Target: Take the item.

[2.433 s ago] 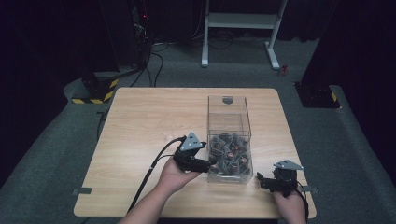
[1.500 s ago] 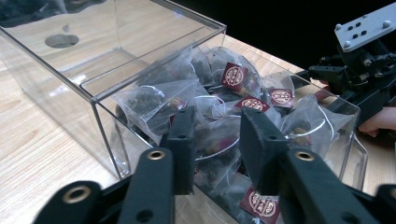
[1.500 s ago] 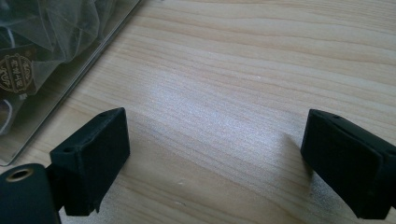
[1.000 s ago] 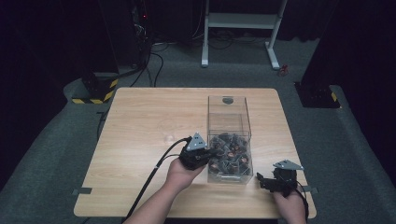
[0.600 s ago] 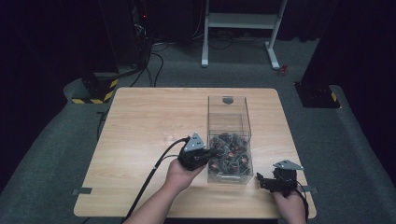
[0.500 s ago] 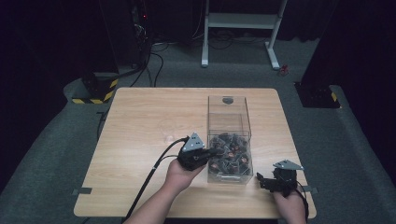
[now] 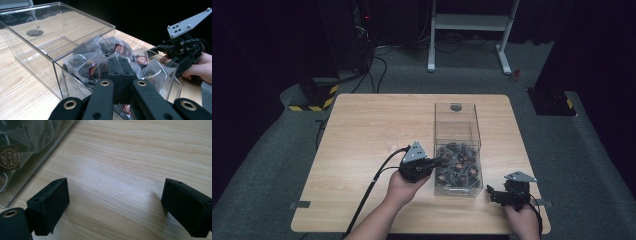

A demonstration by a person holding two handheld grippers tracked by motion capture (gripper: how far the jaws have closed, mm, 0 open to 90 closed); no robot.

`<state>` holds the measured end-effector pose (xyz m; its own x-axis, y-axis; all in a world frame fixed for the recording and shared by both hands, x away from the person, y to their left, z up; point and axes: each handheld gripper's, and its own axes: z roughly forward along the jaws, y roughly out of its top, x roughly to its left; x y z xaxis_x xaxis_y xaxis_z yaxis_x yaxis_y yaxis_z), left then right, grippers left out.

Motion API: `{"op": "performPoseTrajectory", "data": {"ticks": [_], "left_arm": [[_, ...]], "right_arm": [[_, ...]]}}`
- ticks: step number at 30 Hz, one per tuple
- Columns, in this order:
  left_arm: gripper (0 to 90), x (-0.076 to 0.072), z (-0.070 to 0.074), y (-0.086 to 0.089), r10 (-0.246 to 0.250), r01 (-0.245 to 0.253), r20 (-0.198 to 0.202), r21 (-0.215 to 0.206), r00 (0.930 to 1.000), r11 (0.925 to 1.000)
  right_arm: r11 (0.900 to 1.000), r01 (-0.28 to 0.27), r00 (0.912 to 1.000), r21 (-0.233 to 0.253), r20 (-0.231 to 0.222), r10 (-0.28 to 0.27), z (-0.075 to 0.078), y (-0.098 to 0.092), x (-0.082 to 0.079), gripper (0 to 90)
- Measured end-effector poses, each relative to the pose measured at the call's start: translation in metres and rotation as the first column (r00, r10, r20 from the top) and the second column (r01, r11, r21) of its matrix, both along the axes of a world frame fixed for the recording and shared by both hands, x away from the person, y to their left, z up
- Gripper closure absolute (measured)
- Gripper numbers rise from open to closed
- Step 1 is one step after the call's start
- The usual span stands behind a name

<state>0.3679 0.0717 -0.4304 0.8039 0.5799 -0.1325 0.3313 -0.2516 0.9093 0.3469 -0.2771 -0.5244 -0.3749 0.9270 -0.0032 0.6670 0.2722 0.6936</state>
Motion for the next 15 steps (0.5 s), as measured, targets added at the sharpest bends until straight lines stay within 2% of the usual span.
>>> {"op": "performPoseTrajectory", "data": {"ticks": [15], "left_arm": [[90.0, -0.005, 0.008, 0.012, 0.019, -0.019, 0.022, -0.027, 0.9996, 0.9995]], "right_arm": [[1.000, -0.002, 1.0000, -0.001, 0.000, 0.002, 0.000, 0.000, 0.000, 7.8]]}}
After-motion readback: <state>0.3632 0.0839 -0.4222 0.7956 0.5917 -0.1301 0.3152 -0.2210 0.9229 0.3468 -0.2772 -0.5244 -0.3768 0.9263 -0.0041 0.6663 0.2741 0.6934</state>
